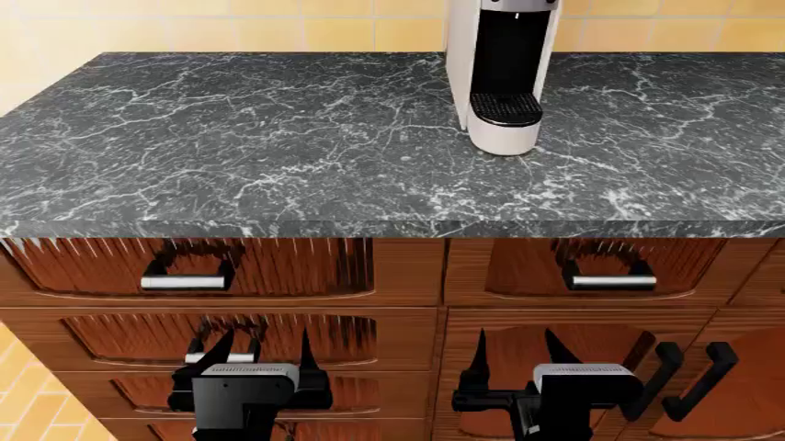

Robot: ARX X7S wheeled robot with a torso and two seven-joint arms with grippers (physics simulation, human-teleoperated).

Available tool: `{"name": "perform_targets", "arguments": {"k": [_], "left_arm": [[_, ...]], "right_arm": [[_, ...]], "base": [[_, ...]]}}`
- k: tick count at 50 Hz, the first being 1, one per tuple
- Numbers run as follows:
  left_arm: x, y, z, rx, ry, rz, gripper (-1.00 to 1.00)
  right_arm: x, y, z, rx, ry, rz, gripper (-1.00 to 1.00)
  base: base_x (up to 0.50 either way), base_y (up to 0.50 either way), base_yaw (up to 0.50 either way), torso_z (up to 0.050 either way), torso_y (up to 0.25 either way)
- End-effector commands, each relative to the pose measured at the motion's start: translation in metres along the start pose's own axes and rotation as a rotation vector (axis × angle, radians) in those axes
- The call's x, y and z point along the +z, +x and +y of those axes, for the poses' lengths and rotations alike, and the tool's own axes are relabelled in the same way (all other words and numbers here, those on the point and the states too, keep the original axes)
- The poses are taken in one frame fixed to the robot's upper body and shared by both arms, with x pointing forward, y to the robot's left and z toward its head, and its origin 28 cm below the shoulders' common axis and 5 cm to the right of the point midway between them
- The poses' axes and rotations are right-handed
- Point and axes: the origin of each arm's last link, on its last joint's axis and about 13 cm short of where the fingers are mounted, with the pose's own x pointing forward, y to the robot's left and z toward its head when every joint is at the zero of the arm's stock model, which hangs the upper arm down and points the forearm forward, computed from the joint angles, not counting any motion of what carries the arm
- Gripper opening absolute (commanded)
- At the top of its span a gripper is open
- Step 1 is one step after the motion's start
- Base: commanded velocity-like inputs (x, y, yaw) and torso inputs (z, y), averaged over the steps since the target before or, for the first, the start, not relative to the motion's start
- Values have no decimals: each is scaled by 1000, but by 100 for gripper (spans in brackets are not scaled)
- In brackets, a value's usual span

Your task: Pick the mug from the cabinet, place it under the coffee machine dispenser, and press the start button.

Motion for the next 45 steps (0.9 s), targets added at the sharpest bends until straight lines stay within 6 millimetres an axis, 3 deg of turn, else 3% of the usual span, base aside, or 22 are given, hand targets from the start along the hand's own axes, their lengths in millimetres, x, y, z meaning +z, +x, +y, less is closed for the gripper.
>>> {"name": "perform_targets", "arguments": {"k": [1,11,19,24,29,32,34,36,45], "left_arm": [[1,0,0,-5,-6,6,100],[5,0,2,-61,-43,-55,100],[5,1,3,-81,-23,-72,100],[5,0,3,-66,-11,-67,100],[5,1,3,-73,-3,-101,100],[5,2,2,-99,-39,-132,100],[34,-10,9,-116,-28,-161,100],[56,-10,14,-134,-33,-176,100],[116,-1,25,-154,-10,-350,100]], "right_arm": [[0,0,0,1,-3,-1,100],[1,3,0,13,-2,-7,100],[4,2,-2,18,-8,-29,100],[9,5,-2,26,-21,-47,100],[30,12,-6,38,-52,-98,100],[56,24,-8,44,-69,-121,100],[74,30,-11,49,-89,-140,100],[87,34,-14,55,-104,-156,100],[124,31,-27,67,-166,-243,100]], "base": [[0,0,0,0,0],[0,0,0,0,0],[0,0,0,49,4],[0,0,0,0,0],[0,0,0,0,0],[0,0,0,0,0],[0,0,0,0,0],[0,0,0,0,0],[0,0,0,0,0]]}}
